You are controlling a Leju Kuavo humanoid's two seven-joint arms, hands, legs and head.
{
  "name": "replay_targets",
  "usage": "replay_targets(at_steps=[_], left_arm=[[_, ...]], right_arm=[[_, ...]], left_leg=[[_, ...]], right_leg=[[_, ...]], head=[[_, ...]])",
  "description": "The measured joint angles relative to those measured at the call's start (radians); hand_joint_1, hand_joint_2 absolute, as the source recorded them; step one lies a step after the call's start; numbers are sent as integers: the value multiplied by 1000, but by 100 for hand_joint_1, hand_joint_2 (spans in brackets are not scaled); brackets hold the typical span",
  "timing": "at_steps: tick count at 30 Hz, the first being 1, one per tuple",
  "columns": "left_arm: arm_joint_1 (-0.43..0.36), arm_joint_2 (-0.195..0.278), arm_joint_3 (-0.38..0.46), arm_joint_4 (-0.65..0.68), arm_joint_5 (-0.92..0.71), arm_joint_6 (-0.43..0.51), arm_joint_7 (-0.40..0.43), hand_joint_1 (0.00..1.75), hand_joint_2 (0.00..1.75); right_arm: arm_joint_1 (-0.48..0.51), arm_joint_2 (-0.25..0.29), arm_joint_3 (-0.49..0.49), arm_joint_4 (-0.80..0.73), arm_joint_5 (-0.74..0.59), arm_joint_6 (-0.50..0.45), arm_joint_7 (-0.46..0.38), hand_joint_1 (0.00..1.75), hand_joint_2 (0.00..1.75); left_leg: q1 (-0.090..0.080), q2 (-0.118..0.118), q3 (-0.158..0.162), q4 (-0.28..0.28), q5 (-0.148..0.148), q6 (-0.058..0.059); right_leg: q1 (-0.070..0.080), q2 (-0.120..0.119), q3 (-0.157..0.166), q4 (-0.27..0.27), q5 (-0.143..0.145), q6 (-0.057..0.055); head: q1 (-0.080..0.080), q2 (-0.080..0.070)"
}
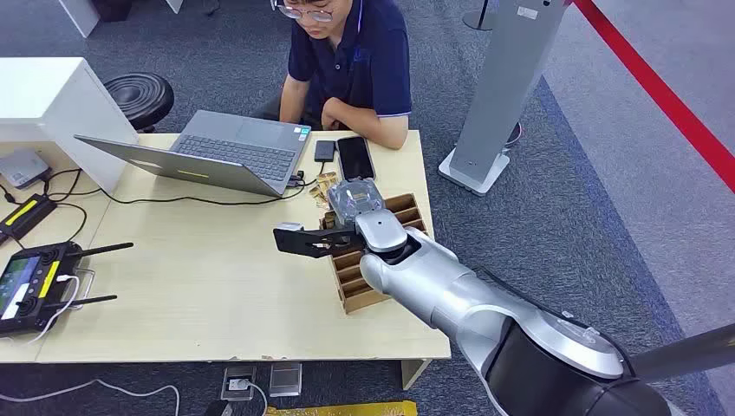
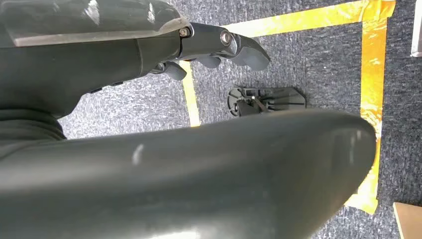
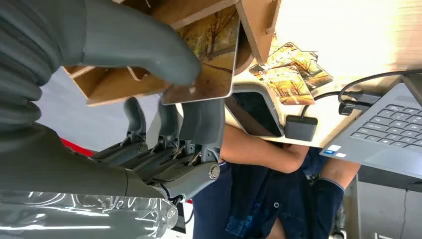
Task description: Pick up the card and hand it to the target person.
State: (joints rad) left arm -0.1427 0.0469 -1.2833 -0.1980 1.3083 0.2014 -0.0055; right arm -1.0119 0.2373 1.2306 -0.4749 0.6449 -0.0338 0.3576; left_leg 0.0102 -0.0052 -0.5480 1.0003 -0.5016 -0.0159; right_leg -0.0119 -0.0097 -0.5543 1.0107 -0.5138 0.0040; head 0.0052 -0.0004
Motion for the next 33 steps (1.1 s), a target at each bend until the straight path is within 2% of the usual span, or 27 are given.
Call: replay_targets(at_steps=[6, 11, 15, 21, 25, 29, 33], left_arm=[[-1, 0, 0, 0, 0, 0, 1, 0, 0], [-1, 0, 0, 0, 0, 0, 2, 0, 0], [-1, 0, 0, 0, 0, 0, 2, 0, 0], [-1, 0, 0, 0, 0, 0, 0, 0, 0], [-1, 0, 0, 0, 0, -1, -1, 0, 0], [-2, 2, -8, 0, -15, -22, -29, 0, 175], [-2, 4, -14, 0, -12, -18, -34, 0, 175]], right_arm=[[-1, 0, 0, 0, 1, -17, 3, 110, 175], [-1, 0, 0, -2, 2, -23, 4, 129, 175], [-2, 2, 0, -3, 5, -25, 5, 135, 175], [-3, 6, 0, -4, 5, -29, 4, 158, 175], [-3, 6, 0, -4, 6, -29, 4, 162, 175], [-3, 6, 0, -4, 9, -26, 5, 159, 175], [-7, 7, -1, -4, -5, -6, 3, 159, 175]], left_leg=[[0, 0, 0, 0, 0, 0], [0, 0, 0, 0, 0, 0], [0, 0, 0, 0, 0, 0], [0, 0, 0, 0, 0, 0], [0, 0, 0, 0, 0, 0], [0, 0, 0, 0, 0, 0], [0, 0, 0, 0, 0, 0]], right_leg=[[0, 0, 0, 0, 0, 0], [0, 0, 0, 0, 0, 0], [0, 0, 0, 0, 0, 0], [0, 0, 0, 0, 0, 0], [0, 0, 0, 0, 0, 0], [0, 0, 0, 0, 0, 0], [0, 0, 0, 0, 0, 0]], head=[[-1, 0], [-1, 0], [0, 0], [0, 0], [0, 0], [0, 0], [0, 0]])
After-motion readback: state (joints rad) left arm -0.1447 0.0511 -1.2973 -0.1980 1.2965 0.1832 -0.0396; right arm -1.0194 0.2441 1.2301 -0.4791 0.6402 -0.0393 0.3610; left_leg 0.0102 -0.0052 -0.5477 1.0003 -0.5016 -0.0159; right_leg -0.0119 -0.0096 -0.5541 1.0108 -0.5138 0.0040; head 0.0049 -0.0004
